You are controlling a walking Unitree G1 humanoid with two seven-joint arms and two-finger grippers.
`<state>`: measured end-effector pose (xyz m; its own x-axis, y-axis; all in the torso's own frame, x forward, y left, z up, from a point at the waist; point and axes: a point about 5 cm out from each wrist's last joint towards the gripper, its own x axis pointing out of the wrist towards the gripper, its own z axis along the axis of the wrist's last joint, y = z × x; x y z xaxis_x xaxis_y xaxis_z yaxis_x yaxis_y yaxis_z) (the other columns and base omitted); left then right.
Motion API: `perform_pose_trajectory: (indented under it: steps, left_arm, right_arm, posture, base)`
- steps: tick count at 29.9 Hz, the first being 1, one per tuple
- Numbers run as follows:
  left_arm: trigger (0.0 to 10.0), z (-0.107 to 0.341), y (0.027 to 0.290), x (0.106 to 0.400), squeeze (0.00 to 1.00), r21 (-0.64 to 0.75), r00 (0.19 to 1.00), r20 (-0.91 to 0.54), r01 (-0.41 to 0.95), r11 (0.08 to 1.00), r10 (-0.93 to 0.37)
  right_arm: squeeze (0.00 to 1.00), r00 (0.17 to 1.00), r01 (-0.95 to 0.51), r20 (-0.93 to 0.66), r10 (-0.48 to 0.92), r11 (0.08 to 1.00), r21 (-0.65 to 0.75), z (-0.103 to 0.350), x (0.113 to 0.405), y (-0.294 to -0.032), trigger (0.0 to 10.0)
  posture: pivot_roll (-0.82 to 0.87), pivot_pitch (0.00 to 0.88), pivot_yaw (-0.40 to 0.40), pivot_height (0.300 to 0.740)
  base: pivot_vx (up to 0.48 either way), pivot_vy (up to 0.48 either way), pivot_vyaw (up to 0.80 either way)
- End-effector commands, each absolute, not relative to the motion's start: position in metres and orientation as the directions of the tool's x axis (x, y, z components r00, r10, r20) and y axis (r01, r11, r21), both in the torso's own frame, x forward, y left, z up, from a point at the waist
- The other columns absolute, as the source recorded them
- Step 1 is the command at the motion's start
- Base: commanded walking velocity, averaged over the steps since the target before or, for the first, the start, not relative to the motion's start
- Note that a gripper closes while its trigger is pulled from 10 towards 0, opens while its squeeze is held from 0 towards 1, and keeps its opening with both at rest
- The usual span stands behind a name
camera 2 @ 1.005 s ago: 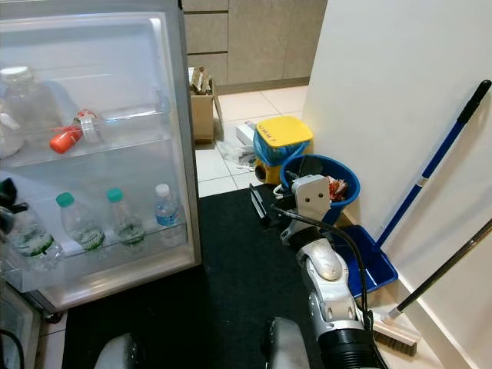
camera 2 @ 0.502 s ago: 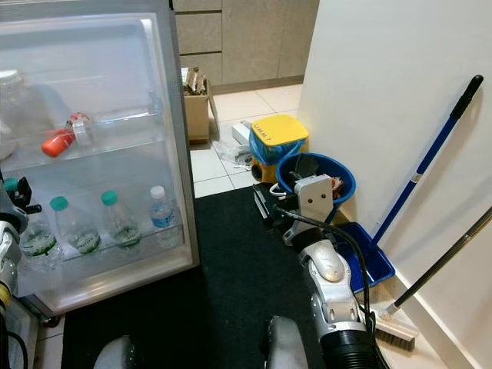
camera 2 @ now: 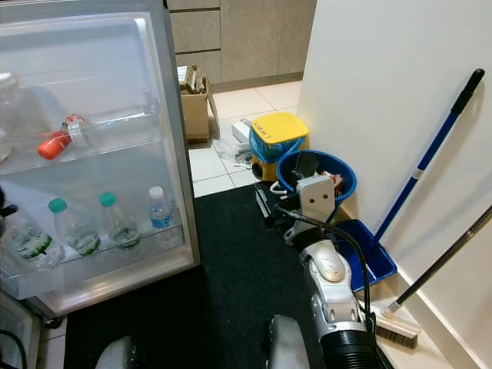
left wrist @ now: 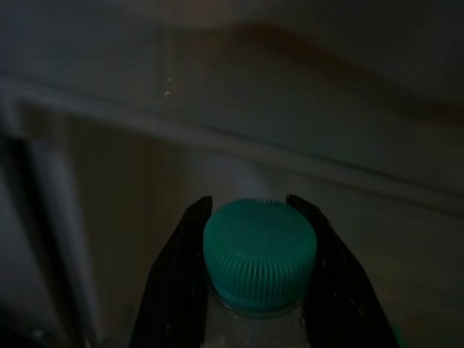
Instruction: Restocking fridge
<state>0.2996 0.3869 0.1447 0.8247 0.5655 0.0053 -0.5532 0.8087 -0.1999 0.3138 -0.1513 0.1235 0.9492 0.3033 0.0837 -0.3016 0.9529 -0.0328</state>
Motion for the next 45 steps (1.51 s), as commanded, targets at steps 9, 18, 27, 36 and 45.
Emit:
perform_pose_trajectory:
  steps: [9, 18, 27, 36, 45]
  left_arm:
    - [10.0, 0.158, 0.418, 0.277, 0.00, -0.106, 0.750, 0.047, -0.653, 0.750, 0.660]
    - [10.0, 0.113, 0.377, 0.291, 0.00, 0.022, 0.829, -0.095, -0.552, 0.833, 0.552]
    - [10.0, 0.079, 0.344, 0.294, 0.00, -0.063, 0.852, -0.197, -0.504, 0.861, 0.484]
    - [10.0, 0.088, 0.335, 0.304, 0.00, -0.110, 0.913, -0.146, -0.398, 0.911, 0.382]
    - [10.0, 0.113, 0.341, 0.316, 0.00, -0.307, 0.905, -0.057, -0.419, 0.855, 0.423]
  right_arm:
    - [0.00, 0.949, -0.304, 0.078, 0.306, 0.952, -0.028, 0.121, 0.314, -0.151, 10.0]
    - [0.00, 0.947, -0.311, 0.074, 0.313, 0.950, -0.035, 0.122, 0.314, -0.152, 10.0]
    - [0.00, 0.948, -0.310, 0.069, 0.312, 0.950, -0.041, 0.122, 0.311, -0.156, 10.0]
    - [0.00, 0.945, -0.317, 0.067, 0.319, 0.948, -0.035, 0.120, 0.311, -0.152, 10.0]
    - [0.00, 0.945, -0.317, 0.069, 0.318, 0.948, -0.032, 0.121, 0.311, -0.152, 10.0]
  posture:
    - [-0.02, 0.000, -0.048, 0.436]
    - [-0.02, 0.000, -0.063, 0.436]
    - [-0.03, 0.000, -0.067, 0.436]
    - [-0.02, 0.000, -0.066, 0.436]
    - [-0.02, 0.000, -0.070, 0.436]
  base:
    - [0.000, 0.000, 0.00]
    - [0.000, 0.000, 0.00]
    - [0.000, 0.000, 0.00]
    - [0.000, 0.000, 0.00]
    - [0.000, 0.000, 0.00]
